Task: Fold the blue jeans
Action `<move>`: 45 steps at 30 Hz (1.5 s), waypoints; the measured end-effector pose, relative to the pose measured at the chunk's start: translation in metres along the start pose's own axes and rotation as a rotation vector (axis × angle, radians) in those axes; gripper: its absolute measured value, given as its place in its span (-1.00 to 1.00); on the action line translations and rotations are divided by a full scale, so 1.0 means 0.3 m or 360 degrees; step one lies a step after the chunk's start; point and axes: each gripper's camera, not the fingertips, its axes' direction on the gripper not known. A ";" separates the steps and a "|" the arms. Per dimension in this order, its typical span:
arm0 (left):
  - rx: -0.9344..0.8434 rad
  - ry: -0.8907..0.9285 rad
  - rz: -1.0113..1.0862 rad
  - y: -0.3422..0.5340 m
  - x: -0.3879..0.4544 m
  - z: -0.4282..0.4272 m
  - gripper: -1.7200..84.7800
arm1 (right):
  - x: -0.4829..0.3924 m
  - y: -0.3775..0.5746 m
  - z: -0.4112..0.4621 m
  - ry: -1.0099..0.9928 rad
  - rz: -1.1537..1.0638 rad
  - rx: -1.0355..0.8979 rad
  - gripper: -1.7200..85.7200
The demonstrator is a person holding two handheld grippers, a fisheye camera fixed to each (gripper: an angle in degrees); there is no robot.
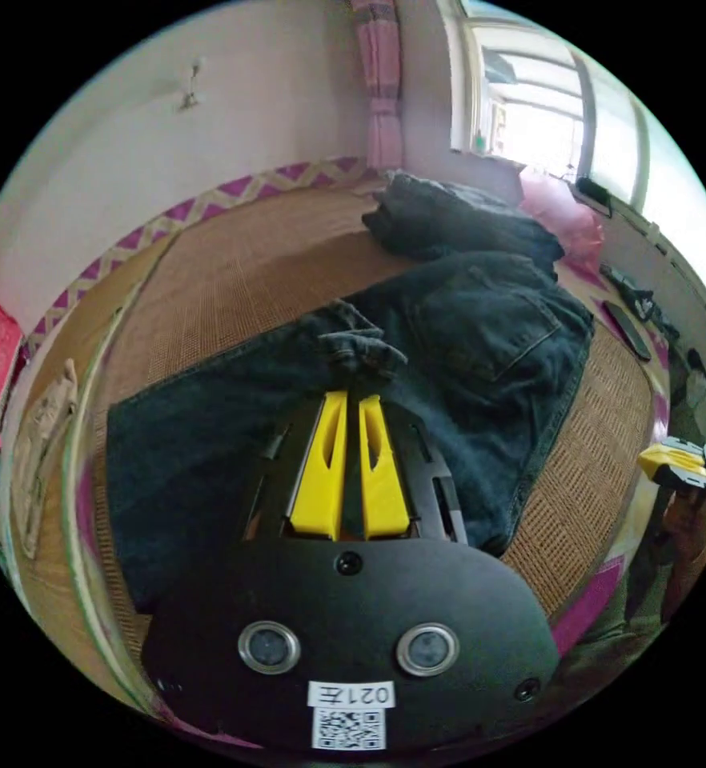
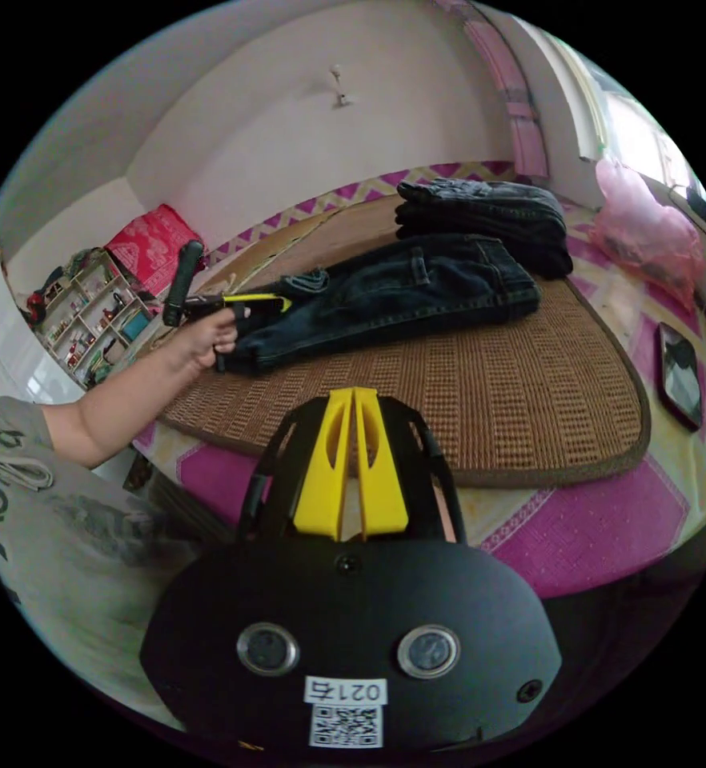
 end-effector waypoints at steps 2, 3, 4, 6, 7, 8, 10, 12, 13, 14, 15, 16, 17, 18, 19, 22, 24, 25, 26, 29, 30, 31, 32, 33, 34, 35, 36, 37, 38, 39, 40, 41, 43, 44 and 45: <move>0.0082 -0.0018 0.0028 0.003 0.046 -0.021 -0.97 | 0.028 0.016 -0.015 0.0005 0.0016 0.0016 -0.97; 0.0101 -0.0057 0.0082 0.006 0.087 -0.016 -0.95 | 0.048 0.021 -0.021 0.0006 0.0024 0.0026 -0.97; 0.0096 -0.0074 0.0121 0.009 0.109 -0.006 -0.95 | 0.058 0.021 -0.024 0.0004 0.0030 0.0033 -0.96; -0.0123 -0.0099 0.0327 0.025 0.194 0.100 -0.89 | 0.113 0.007 -0.030 0.0000 0.0113 0.0077 -0.95; -0.0191 -0.0110 0.0359 0.026 0.209 0.123 -0.87 | 0.130 0.001 -0.033 0.0002 0.0148 0.0098 -0.93; -0.0113 -0.0141 0.0375 0.035 0.228 0.112 -0.85 | 0.175 -0.010 -0.042 0.0011 0.0250 0.0152 -0.91; 0.0000 -0.0125 0.0428 0.050 0.249 0.082 -0.84 | 0.265 -0.032 -0.053 0.0026 0.0467 0.0221 -0.76; 0.0032 0.0034 0.0493 0.069 0.262 0.062 -0.82 | 0.404 -0.062 -0.043 -0.0099 0.0743 0.0261 -0.69; 0.0029 0.0083 0.0485 0.073 0.259 0.059 -0.82 | 0.438 -0.069 -0.034 -0.0140 0.0806 0.0265 -0.68; 0.0017 0.0172 0.0441 0.083 0.245 0.055 -0.82 | 0.499 -0.081 -0.010 -0.0209 0.0946 0.0258 -0.66; 0.0025 0.0227 0.0382 0.097 0.225 0.045 -0.83 | 0.548 -0.089 0.015 -0.0292 0.1056 0.0272 -0.64; 0.0037 0.0242 0.0355 0.105 0.214 0.038 -0.84 | 0.564 -0.094 0.024 -0.0315 0.1096 0.0288 -0.64; 0.0062 0.0261 0.0311 0.124 0.192 0.021 -0.86 | 0.588 -0.104 0.040 -0.0359 0.1174 0.0326 -0.64; 0.0085 0.0276 0.0283 0.145 0.170 0.003 -0.88 | 0.603 -0.117 0.059 -0.0434 0.1227 0.0360 -0.62; 0.0095 0.0279 0.0272 0.156 0.158 -0.006 -0.89 | 0.611 -0.121 0.072 -0.0483 0.1262 0.0380 -0.61; 0.0120 0.0274 0.0206 0.213 0.087 -0.046 -0.94 | 0.643 -0.127 0.135 -0.0619 0.1408 0.0473 -0.64; 0.0124 0.0285 0.0136 0.255 0.020 -0.074 -0.96 | 0.644 -0.154 0.168 -0.0603 0.1480 0.0490 -0.70; 0.0118 0.0285 0.0124 0.265 0.004 -0.079 -0.97 | 0.640 -0.161 0.176 -0.0571 0.1505 0.0478 -0.73; 0.0110 0.0281 0.0103 0.286 -0.028 -0.091 -0.98 | 0.630 -0.174 0.190 -0.0516 0.1530 0.0458 -0.80; 0.0107 0.0261 0.0051 0.340 -0.114 -0.123 -0.98 | 0.545 -0.239 0.150 -0.0460 0.1400 0.0532 -0.86; 0.0109 0.0259 0.0027 0.361 -0.150 -0.137 -0.98 | 0.459 -0.304 0.104 -0.0385 0.1228 0.0571 -0.87; 0.0113 0.0261 0.0013 0.372 -0.169 -0.144 -0.98 | 0.405 -0.342 0.080 -0.0344 0.1131 0.0588 -0.88; 0.0122 0.0271 -0.0015 0.394 -0.208 -0.158 -0.98 | 0.275 -0.422 0.035 -0.0267 0.0913 0.0626 -0.88; 0.0135 0.0282 -0.0051 0.416 -0.248 -0.172 -0.98 | 0.121 -0.508 0.003 -0.0172 0.0653 0.0637 -0.88; 0.0145 0.0284 -0.0073 0.427 -0.268 -0.179 -0.98 | 0.032 -0.551 -0.006 -0.0111 0.0512 0.0629 -0.88; 0.0163 0.0288 -0.0116 0.447 -0.306 -0.190 -0.98 | -0.157 -0.627 -0.006 0.0012 0.0241 0.0609 -0.87; 0.0178 0.0292 -0.0158 0.467 -0.344 -0.200 -0.98 | -0.354 -0.685 0.021 0.0116 -0.0023 0.0572 -0.87; 0.0185 0.0294 -0.0181 0.477 -0.363 -0.204 -0.98 | -0.452 -0.707 0.044 0.0157 -0.0148 0.0547 -0.87; 0.0205 0.0296 -0.0230 0.497 -0.400 -0.212 -0.98 | -0.643 -0.734 0.108 0.0225 -0.0386 0.0491 -0.86; 0.0222 0.0293 -0.0272 0.515 -0.436 -0.219 -0.98 | -0.823 -0.737 0.194 0.0282 -0.0619 0.0426 -0.86; 0.0228 0.0291 -0.0293 0.523 -0.453 -0.222 -0.98 | -0.911 -0.730 0.246 0.0312 -0.0735 0.0391 -0.86; 0.0236 0.0283 -0.0338 0.540 -0.488 -0.226 -0.98 | -1.071 -0.700 0.362 0.0369 -0.0946 0.0322 -0.86; 0.0239 0.0270 -0.0396 0.563 -0.539 -0.228 -0.98 | -1.269 -0.622 0.568 0.0451 -0.1239 0.0184 -0.86; 0.0236 0.0260 -0.0428 0.576 -0.571 -0.229 -0.98 | -1.355 -0.560 0.723 0.0491 -0.1385 0.0067 -0.87; 0.0229 0.0249 -0.0459 0.588 -0.602 -0.230 -0.98 | -1.399 -0.500 0.883 0.0536 -0.1492 -0.0101 -0.87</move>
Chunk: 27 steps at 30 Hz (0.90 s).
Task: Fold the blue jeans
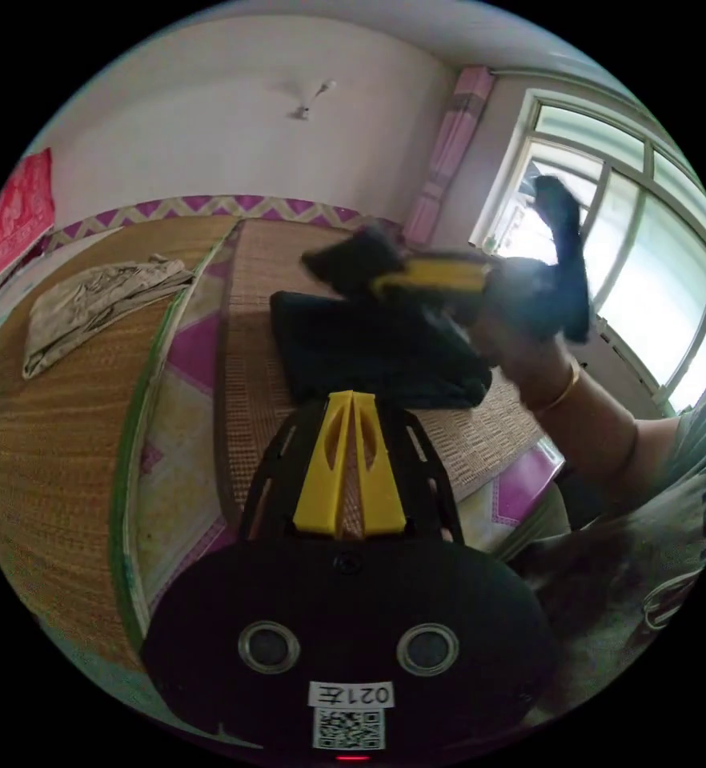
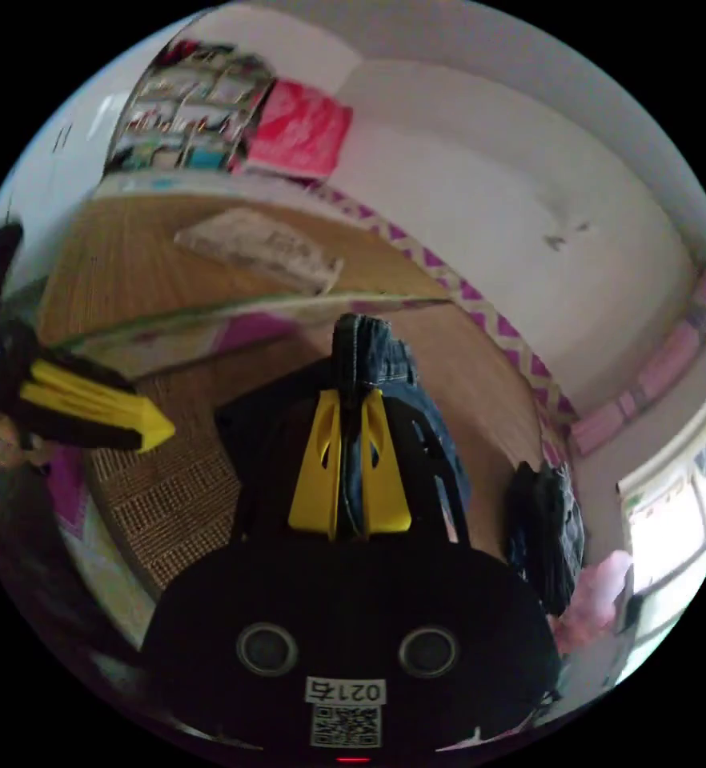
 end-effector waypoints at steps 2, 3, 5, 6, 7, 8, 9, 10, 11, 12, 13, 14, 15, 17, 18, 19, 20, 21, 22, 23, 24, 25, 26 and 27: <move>-0.0002 -0.0026 -0.0021 0.001 -0.045 -0.015 -0.98 | -0.114 0.010 0.127 0.0097 -0.0132 -0.0072 -0.87; 0.0007 -0.0056 -0.0026 -0.001 -0.071 -0.027 -0.98 | -0.147 0.019 0.120 0.0249 -0.0169 -0.0010 -0.87; 0.0024 -0.0096 -0.0030 -0.011 -0.108 -0.037 -0.98 | -0.146 0.009 0.089 0.0322 -0.0132 0.0029 -0.87; 0.0035 -0.0095 -0.0035 -0.027 -0.132 -0.034 -0.98 | -0.131 0.006 0.085 0.0312 -0.0080 0.0049 -0.87; 0.0043 -0.0084 -0.0037 -0.037 -0.143 -0.029 -0.98 | -0.127 0.007 0.092 0.0297 -0.0066 0.0053 -0.87; 0.0055 -0.0058 -0.0043 -0.065 -0.164 -0.017 -0.98 | -0.129 0.008 0.131 0.0247 -0.0065 0.0031 -0.87; 0.0070 -0.0034 -0.0053 -0.098 -0.183 -0.001 -0.98 | -0.146 0.014 0.198 0.0172 -0.0113 -0.0047 -0.87; 0.0078 -0.0025 -0.0056 -0.114 -0.191 0.007 -0.97 | -0.153 0.022 0.227 0.0151 -0.0125 -0.0073 -0.86; 0.0087 -0.0025 -0.0054 -0.151 -0.207 0.026 -0.97 | -0.154 0.045 0.247 0.0164 -0.0112 -0.0027 -0.86; 0.0096 -0.0023 -0.0052 -0.188 -0.222 0.046 -0.95 | -0.123 0.061 0.258 0.0099 -0.0063 -0.0029 -0.85; 0.0099 -0.0015 -0.0055 -0.207 -0.232 0.056 -0.95 | -0.096 0.068 0.261 0.0029 -0.0020 -0.0032 -0.84; 0.0090 0.0000 -0.0072 -0.245 -0.254 0.079 -0.90 | -0.025 0.088 0.267 -0.0165 0.0083 -0.0028 -0.81; 0.0080 0.0041 -0.0095 -0.283 -0.280 0.104 -0.84 | 0.054 0.117 0.271 -0.0417 0.0156 -0.0014 -0.77; 0.0089 0.0148 -0.0153 -0.337 -0.330 0.142 -0.77 | 0.188 0.178 0.265 -0.0924 0.0258 0.0062 -0.69; 0.0063 0.0200 -0.0195 -0.374 -0.367 0.175 -0.73 | 0.285 0.234 0.255 -0.1148 0.0320 0.0135 -0.69; 0.0056 0.0223 -0.0215 -0.391 -0.386 0.191 -0.72 | 0.338 0.269 0.247 -0.1193 0.0372 0.0179 -0.69; 0.0053 0.0265 -0.0273 -0.422 -0.427 0.221 -0.69 | 0.451 0.346 0.238 -0.1162 0.0534 0.0232 -0.69; 0.0011 0.0308 -0.0343 -0.453 -0.475 0.260 -0.67 | 0.573 0.434 0.241 -0.1057 0.0723 0.0235 -0.69; -0.0015 0.0324 -0.0384 -0.467 -0.500 0.281 -0.66 | 0.636 0.480 0.252 -0.0993 0.0825 0.0206 -0.69; -0.0068 0.0371 -0.0460 -0.491 -0.549 0.325 -0.63 | 0.755 0.575 0.286 -0.0878 0.1000 0.0139 -0.67; -0.0135 0.0426 -0.0512 -0.513 -0.591 0.371 -0.61 | 0.866 0.673 0.337 -0.0799 0.1146 0.0067 -0.66; -0.0163 0.0447 -0.0538 -0.521 -0.609 0.392 -0.60 | 0.917 0.722 0.368 -0.0784 0.1210 0.0029 -0.65; -0.0219 0.0477 -0.0591 -0.534 -0.644 0.435 -0.58 | 1.006 0.815 0.438 -0.0823 0.1312 -0.0029 -0.64; -0.0278 0.0487 -0.0600 -0.548 -0.664 0.476 -0.58 | 1.082 0.903 0.519 -0.0926 0.1415 -0.0089 -0.63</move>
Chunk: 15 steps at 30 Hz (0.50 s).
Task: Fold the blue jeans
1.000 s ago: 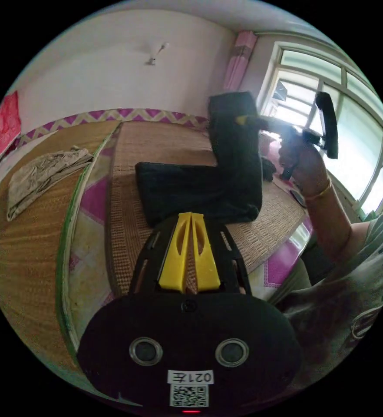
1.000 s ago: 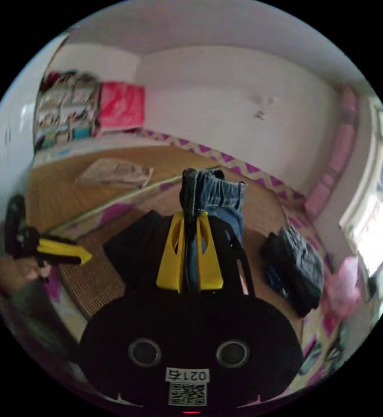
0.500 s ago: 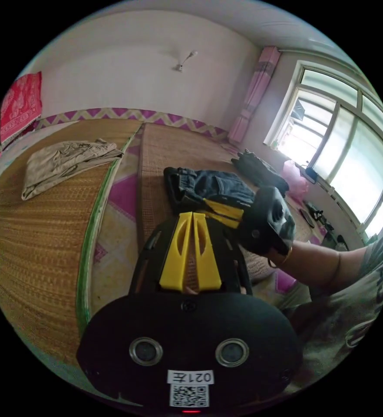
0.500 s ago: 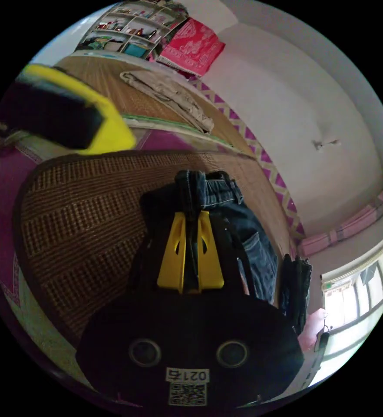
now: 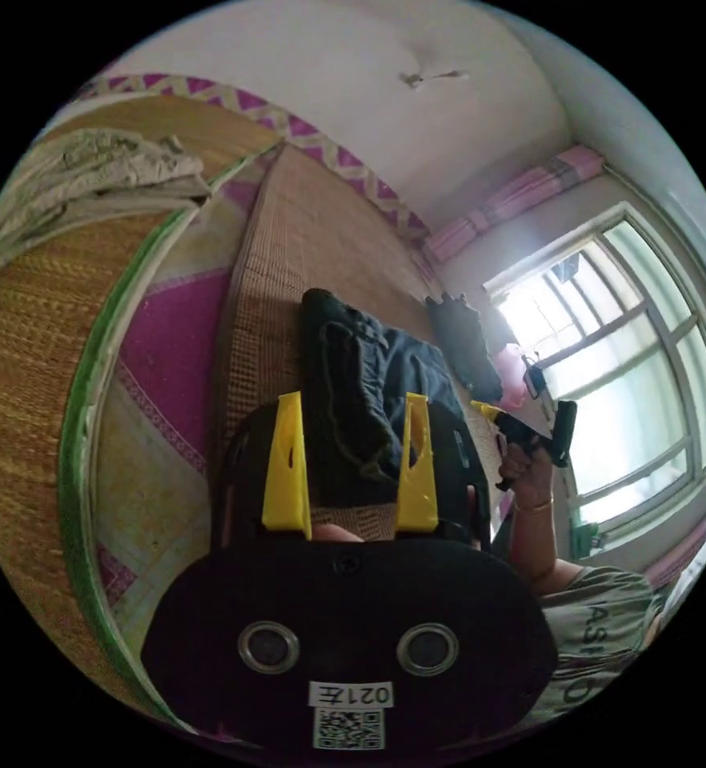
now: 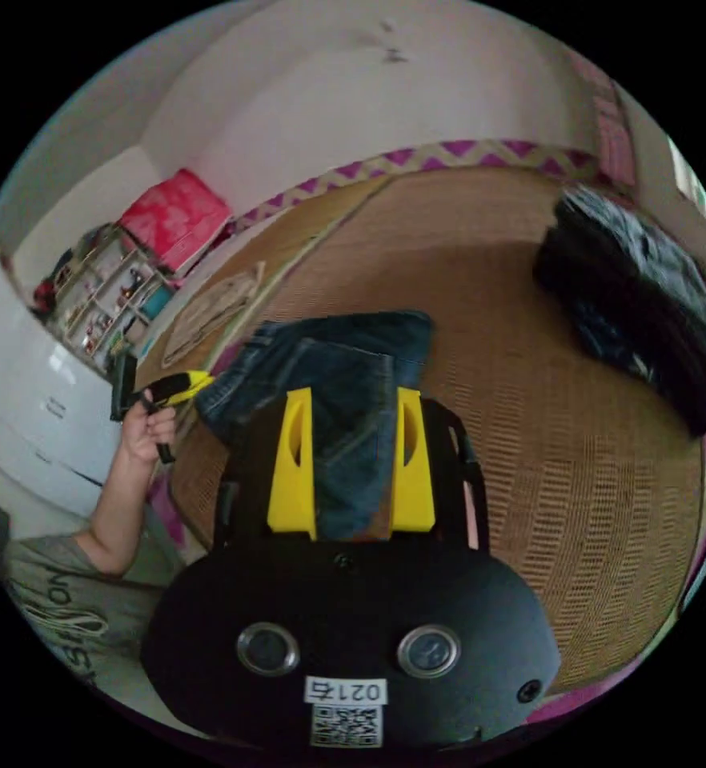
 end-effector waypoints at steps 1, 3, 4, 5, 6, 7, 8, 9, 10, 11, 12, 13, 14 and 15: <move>-0.0025 -0.0003 -0.0004 -0.012 -0.009 0.015 -0.58 | 0.063 -0.008 0.012 -0.0059 0.0049 -0.0032 -0.63; -0.0069 -0.0016 -0.0004 -0.053 -0.029 0.049 -0.60 | 0.272 -0.025 0.089 -0.0358 0.0236 -0.0149 -0.62; -0.0079 -0.0029 -0.0002 -0.063 -0.030 0.054 -0.60 | 0.311 -0.028 0.115 -0.0428 0.0271 -0.0182 -0.62; -0.0111 -0.0044 0.0019 -0.084 -0.028 0.066 -0.64 | 0.376 -0.032 0.154 -0.0529 0.0325 -0.0198 -0.63; -0.0209 -0.0021 0.0020 -0.105 -0.030 0.097 -0.67 | 0.424 -0.038 0.177 -0.0601 0.0368 -0.0175 -0.65; -0.0223 -0.0035 0.0014 -0.113 -0.032 0.105 -0.69 | 0.441 -0.044 0.191 -0.0635 0.0375 -0.0174 -0.66; -0.0249 -0.0032 0.0059 -0.129 -0.029 0.116 -0.73 | 0.468 -0.060 0.229 -0.0701 0.0381 -0.0211 -0.68; -0.0285 0.0002 0.0047 -0.146 -0.041 0.130 -0.77 | 0.492 -0.072 0.261 -0.0731 0.0387 -0.0233 -0.70; -0.0291 0.0029 0.0024 -0.153 -0.050 0.134 -0.78 | 0.506 -0.076 0.269 -0.0739 0.0390 -0.0231 -0.71; -0.0284 0.0069 0.0004 -0.161 -0.060 0.136 -0.80 | 0.540 -0.085 0.282 -0.0752 0.0409 -0.0252 -0.73; -0.0260 0.0092 -0.0007 -0.163 -0.061 0.132 -0.81 | 0.571 -0.091 0.286 -0.0762 0.0402 -0.0271 -0.74; -0.0243 0.0104 -0.0011 -0.163 -0.057 0.128 -0.82 | 0.584 -0.090 0.285 -0.0767 0.0397 -0.0269 -0.75; -0.0185 0.0147 0.0002 -0.163 -0.037 0.108 -0.83 | 0.602 -0.090 0.275 -0.0783 0.0376 -0.0253 -0.76; -0.0108 0.0229 0.0022 -0.163 -0.001 0.080 -0.83 | 0.616 -0.093 0.253 -0.0818 0.0350 -0.0237 -0.77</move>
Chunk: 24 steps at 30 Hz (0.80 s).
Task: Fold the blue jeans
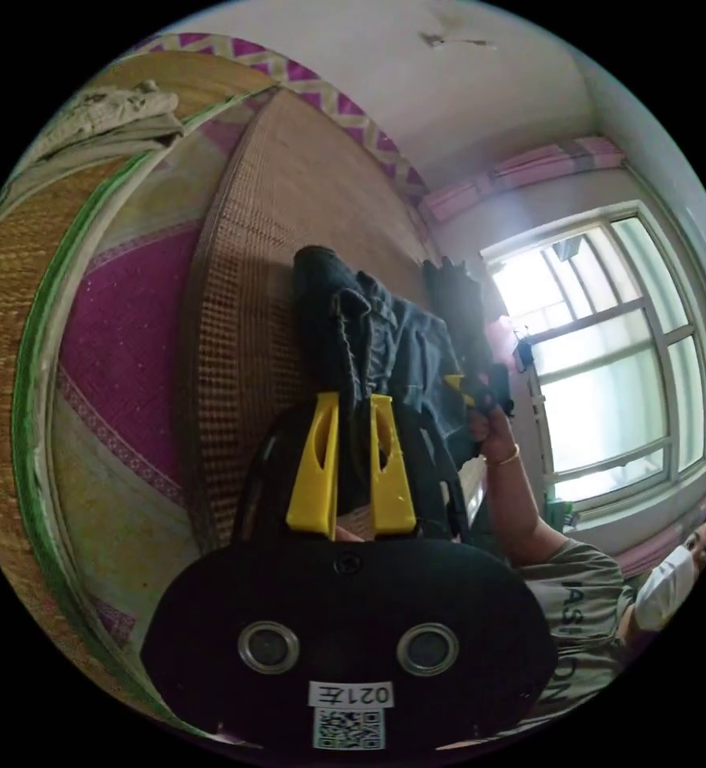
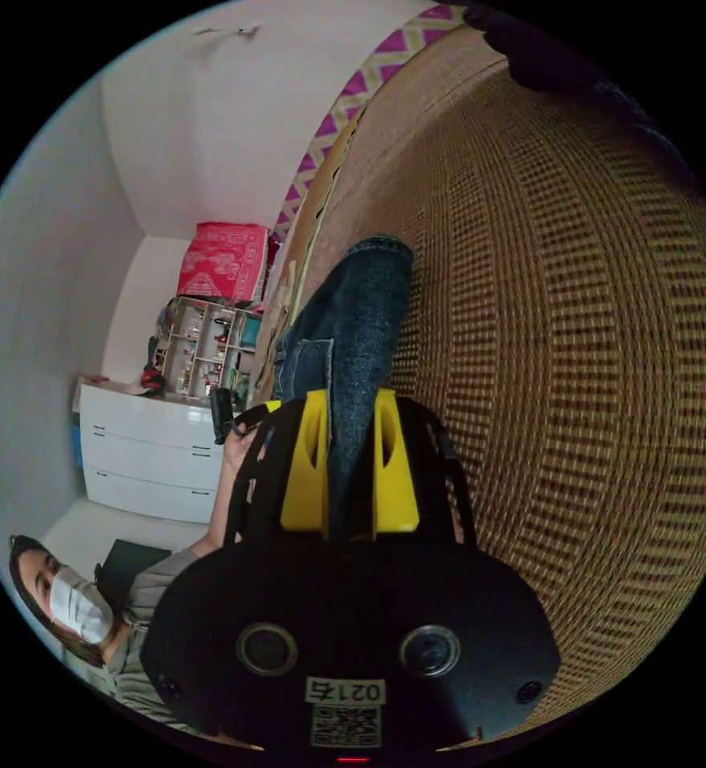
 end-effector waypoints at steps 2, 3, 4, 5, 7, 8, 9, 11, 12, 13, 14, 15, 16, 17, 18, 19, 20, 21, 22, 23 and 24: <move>0.0071 0.0058 0.0117 -0.012 0.096 -0.021 -0.83 | -0.016 -0.004 -0.064 -0.0051 -0.0056 0.0017 -0.78; 0.0076 0.0042 0.0207 -0.035 0.173 -0.018 -0.83 | -0.035 -0.009 -0.130 -0.0065 -0.0118 0.0037 -0.78; 0.0074 0.0035 0.0250 -0.051 0.213 -0.010 -0.83 | -0.044 -0.011 -0.170 -0.0069 -0.0151 0.0056 -0.78; 0.0064 0.0041 0.0328 -0.092 0.294 0.021 -0.83 | -0.061 -0.017 -0.267 -0.0062 -0.0202 0.0113 -0.78; 0.0041 0.0065 0.0442 -0.170 0.418 0.100 -0.83 | -0.079 -0.032 -0.440 -0.0023 -0.0258 0.0211 -0.78; 0.0023 0.0080 0.0504 -0.228 0.496 0.170 -0.83 | -0.087 -0.045 -0.563 0.0028 -0.0289 0.0278 -0.78; 0.0005 0.0114 0.0547 -0.288 0.571 0.253 -0.83 | -0.089 -0.062 -0.693 0.0088 -0.0309 0.0342 -0.78; -0.0035 0.0143 0.0600 -0.380 0.678 0.394 -0.83 | -0.080 -0.090 -0.885 0.0186 -0.0306 0.0454 -0.77; -0.0063 0.0153 0.0624 -0.442 0.744 0.491 -0.83 | -0.065 -0.112 -1.004 0.0228 -0.0288 0.0526 -0.77; -0.0079 0.0161 0.0637 -0.474 0.774 0.540 -0.83 | -0.058 -0.126 -1.059 0.0250 -0.0282 0.0552 -0.77; -0.0109 0.0186 0.0655 -0.536 0.826 0.634 -0.83 | -0.037 -0.153 -1.160 0.0290 -0.0258 0.0607 -0.77; -0.0146 0.0199 0.0657 -0.601 0.869 0.730 -0.83 | -0.007 -0.184 -1.247 0.0310 -0.0222 0.0664 -0.77; -0.0158 0.0200 0.0659 -0.631 0.887 0.776 -0.83 | 0.012 -0.203 -1.287 0.0315 -0.0200 0.0684 -0.77; -0.0181 0.0171 0.0668 -0.685 0.922 0.863 -0.83 | 0.053 -0.240 -1.353 0.0320 -0.0146 0.0726 -0.77; -0.0205 0.0115 0.0697 -0.731 0.955 0.938 -0.82 | 0.092 -0.279 -1.397 0.0350 -0.0104 0.0758 -0.77; -0.0200 0.0077 0.0714 -0.748 0.968 0.972 -0.82 | 0.111 -0.298 -1.410 0.0372 -0.0088 0.0765 -0.77; -0.0184 -0.0003 0.0723 -0.770 0.983 1.035 -0.82 | 0.152 -0.337 -1.419 0.0432 -0.0064 0.0765 -0.77; -0.0192 -0.0057 0.0742 -0.775 0.976 1.098 -0.82 | 0.204 -0.370 -1.410 0.0508 0.0004 0.0759 -0.75; -0.0201 -0.0087 0.0744 -0.772 0.963 1.129 -0.82 | 0.232 -0.386 -1.399 0.0555 0.0047 0.0750 -0.75; -0.0211 -0.0151 0.0699 -0.758 0.920 1.180 -0.81 | 0.274 -0.416 -1.361 0.0714 0.0109 0.0708 -0.73; -0.0164 -0.0113 0.0678 -0.739 0.879 1.193 -0.81 | 0.289 -0.441 -1.313 0.0930 0.0133 0.0662 -0.70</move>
